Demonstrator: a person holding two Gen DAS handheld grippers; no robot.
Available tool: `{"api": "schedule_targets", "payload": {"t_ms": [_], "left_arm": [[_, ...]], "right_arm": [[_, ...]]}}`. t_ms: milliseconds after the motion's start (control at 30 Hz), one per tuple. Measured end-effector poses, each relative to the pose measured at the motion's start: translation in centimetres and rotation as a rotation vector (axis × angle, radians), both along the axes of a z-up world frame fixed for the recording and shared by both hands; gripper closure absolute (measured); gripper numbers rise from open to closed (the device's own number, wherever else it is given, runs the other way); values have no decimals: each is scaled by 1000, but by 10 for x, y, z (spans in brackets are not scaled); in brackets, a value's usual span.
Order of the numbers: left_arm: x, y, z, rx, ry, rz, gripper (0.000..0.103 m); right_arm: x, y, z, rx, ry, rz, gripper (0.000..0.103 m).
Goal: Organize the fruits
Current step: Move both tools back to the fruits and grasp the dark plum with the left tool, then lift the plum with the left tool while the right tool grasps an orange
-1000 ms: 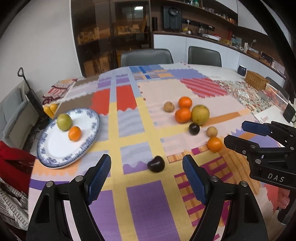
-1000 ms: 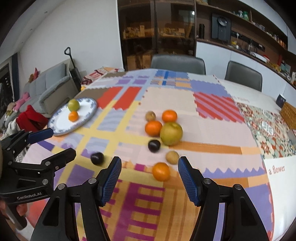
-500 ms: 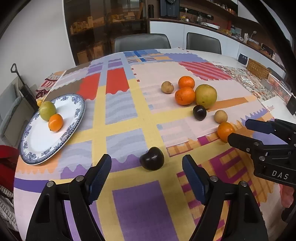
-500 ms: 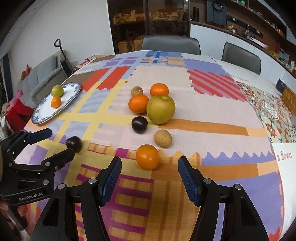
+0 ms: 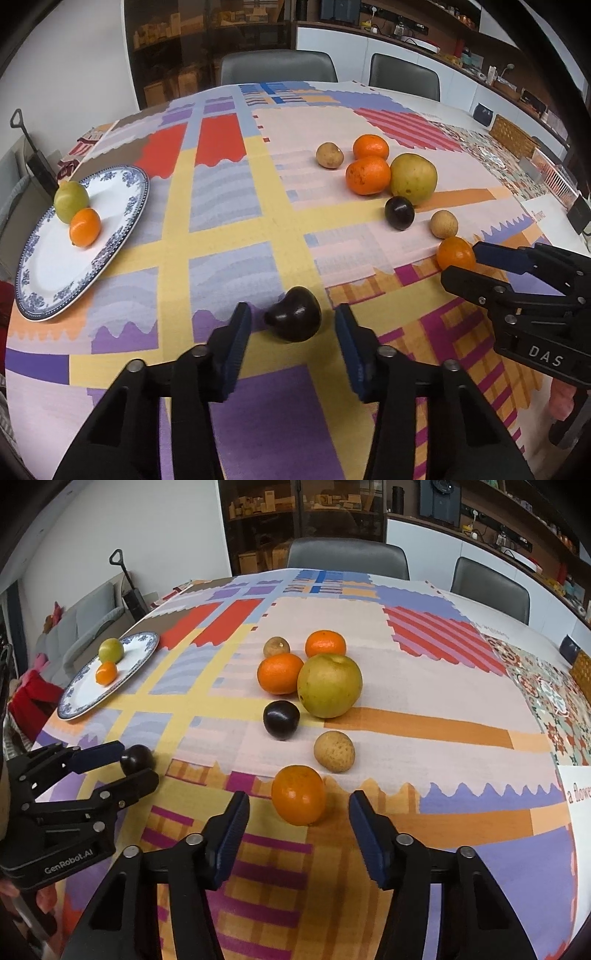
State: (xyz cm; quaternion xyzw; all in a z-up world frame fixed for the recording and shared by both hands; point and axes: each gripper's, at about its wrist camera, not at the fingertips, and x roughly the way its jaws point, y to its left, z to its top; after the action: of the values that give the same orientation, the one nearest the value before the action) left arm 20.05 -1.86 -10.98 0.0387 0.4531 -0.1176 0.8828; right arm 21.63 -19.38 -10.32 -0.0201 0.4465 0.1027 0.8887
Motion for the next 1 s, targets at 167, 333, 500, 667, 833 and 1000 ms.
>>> {"api": "schedule_targets", "payload": {"t_ms": [167, 333, 500, 667, 833, 1000], "left_arm": [[2, -2, -1, 6, 2, -7, 72], [3, -2, -1, 1, 7, -7, 72], [3, -2, 1, -1, 5, -10, 72], [0, -2, 12, -12, -12, -11, 72], [-5, 2, 29, -27, -42, -3, 72], [-6, 11, 47, -43, -76, 15, 72]], "right_arm": [[2, 1, -4, 0, 11, 13, 59], [3, 2, -7, -2, 21, 21, 69], [4, 2, -8, 2, 19, 19, 71], [1, 2, -2, 14, 4, 19, 71], [-4, 6, 15, 38, -25, 35, 71], [-6, 16, 35, 61, -62, 65, 71]]}}
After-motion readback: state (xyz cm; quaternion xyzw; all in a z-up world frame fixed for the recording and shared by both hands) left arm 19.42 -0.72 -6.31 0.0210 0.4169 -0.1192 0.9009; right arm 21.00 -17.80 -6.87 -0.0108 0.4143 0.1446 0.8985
